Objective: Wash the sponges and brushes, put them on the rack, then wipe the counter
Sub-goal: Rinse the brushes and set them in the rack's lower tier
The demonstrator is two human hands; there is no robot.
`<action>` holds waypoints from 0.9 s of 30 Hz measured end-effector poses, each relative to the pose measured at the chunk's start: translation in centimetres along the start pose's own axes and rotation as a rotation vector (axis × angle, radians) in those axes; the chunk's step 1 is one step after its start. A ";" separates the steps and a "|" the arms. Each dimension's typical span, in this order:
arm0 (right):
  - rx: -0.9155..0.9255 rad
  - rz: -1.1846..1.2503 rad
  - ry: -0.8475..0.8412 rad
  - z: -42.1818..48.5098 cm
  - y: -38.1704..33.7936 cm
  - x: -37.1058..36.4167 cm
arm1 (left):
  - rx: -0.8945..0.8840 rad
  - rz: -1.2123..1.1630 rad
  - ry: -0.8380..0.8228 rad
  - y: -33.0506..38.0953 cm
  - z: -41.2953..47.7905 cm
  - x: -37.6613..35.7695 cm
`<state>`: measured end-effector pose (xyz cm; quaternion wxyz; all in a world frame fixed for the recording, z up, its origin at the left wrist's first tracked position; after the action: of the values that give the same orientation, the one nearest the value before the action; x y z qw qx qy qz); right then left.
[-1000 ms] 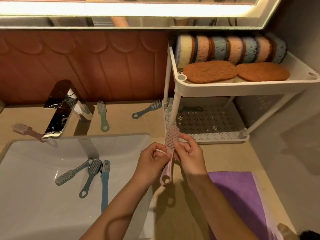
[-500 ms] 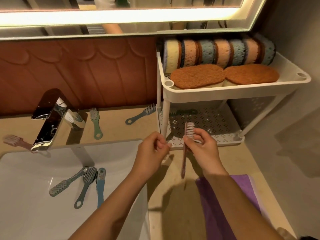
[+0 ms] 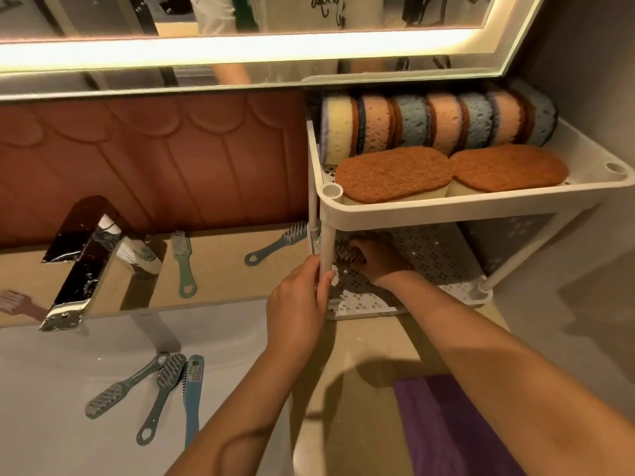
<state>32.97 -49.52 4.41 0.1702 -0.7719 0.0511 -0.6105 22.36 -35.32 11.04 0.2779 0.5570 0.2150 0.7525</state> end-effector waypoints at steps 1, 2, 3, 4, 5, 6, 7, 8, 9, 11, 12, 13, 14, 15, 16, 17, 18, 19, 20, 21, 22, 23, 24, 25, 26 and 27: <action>0.025 -0.037 -0.019 0.4 -0.1 -0.3 | 0.000 0.013 -0.001 0.0 0.0 -0.1; 0.039 -0.076 -0.033 0.6 -0.2 -0.6 | 0.000 0.023 -0.004 0.0 0.0 -0.2; 0.051 -0.102 -0.035 0.7 -0.3 -0.7 | 0.002 0.029 -0.006 -0.1 -0.1 -0.3; 0.068 -0.111 -0.015 0.8 -0.4 -0.8 | 0.006 0.032 -0.004 -0.2 -0.1 -0.3; 0.082 -0.103 0.014 0.9 -0.4 -0.8 | 0.009 0.034 0.000 -0.3 -0.3 -0.4; 0.092 -0.093 0.045 0.9 -0.5 -0.8 | 0.011 0.037 0.007 -0.4 -0.4 -0.4; 0.092 -0.093 0.068 0.9 -0.6 -0.7 | 0.013 0.039 0.013 -0.4 -0.5 -0.4; 0.085 -0.099 0.077 1.1 -0.6 -0.7 | 0.018 0.037 0.017 -0.5 -0.6 -0.5; 0.075 -0.095 0.084 1.2 -0.7 -0.8 | 0.027 0.031 0.020 -0.5 -0.7 -0.5; 0.069 -0.059 0.115 1.5 -0.8 -0.6 | 0.041 0.015 0.023 -0.5 -0.8 -0.5; 0.071 -0.042 0.127 1.6 -0.9 -0.5 | 0.044 0.013 0.025 -0.5 -0.8 -0.5; 0.067 -0.034 0.128 1.7 -1.1 -0.4 | 0.047 0.014 0.025 -0.5 -0.8 -0.5; 0.055 -0.024 0.123 1.7 -1.2 -0.4 | 0.049 0.015 0.021 -0.5 -0.8 -0.5; 0.035 0.009 0.121 1.6 -1.1 -0.4 | 0.052 0.015 0.015 -0.6 -0.9 -0.5; 0.017 0.051 0.122 1.5 -1.2 -0.3 | 0.053 0.013 0.014 -0.5 -0.9 -0.4; 0.008 0.075 0.129 1.4 -1.2 -0.4 | 0.053 0.009 0.013 -0.4 -1.0 -0.3; 0.006 0.065 0.140 1.2 -1.2 -0.5 | 0.058 0.007 0.007 -0.4 -1.0 -0.3; 0.011 0.046 0.149 1.0 -1.2 -0.6 | 0.070 0.003 0.000 -0.4 -0.9 -0.3; 0.015 0.047 0.158 0.8 -1.3 -0.7 | 0.084 -0.005 -0.008 -0.4 -0.9 -0.2; 0.013 0.067 0.172 0.4 -1.3 -0.6 | 0.107 -0.026 -0.024 -0.5 -0.8 -0.2; 0.013 0.093 0.188 0.0 -1.4 -0.5 | 0.143 -0.077 -0.043 -0.6 -0.8 -0.1; 0.017 0.124 0.205 -0.7 -1.6 -0.2 | 0.187 -0.155 -0.063 -0.5 -0.7 0.0; 0.024 0.164 0.213 -1.5 -1.7 0.0 | 0.227 -0.234 -0.088 -0.5 -0.6 0.2; 0.030 0.210 0.214 -2.6 -2.0 0.1 | 0.263 -0.279 -0.120 -0.4 -0.8 0.7; 0.025 0.256 0.213 -3.6 -2.0 0.2 | 0.295 -0.282 -0.165 -0.3 -0.8 0.9; 0.014 0.294 0.211 -4.9 -2.2 0.4 | 0.323 -0.262 -0.215 -0.4 -1.0 1.1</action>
<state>28.11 -48.57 6.44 0.2568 -0.6864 0.1768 -0.6570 21.20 -34.30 11.29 0.3017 0.6386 0.3721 0.6023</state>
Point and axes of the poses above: each hand's wrist, its own z-axis towards the middle knuckle, its own x-axis out of the back of the hand, y = z × x, the point moved 6 cm from there along z, towards the middle knuckle
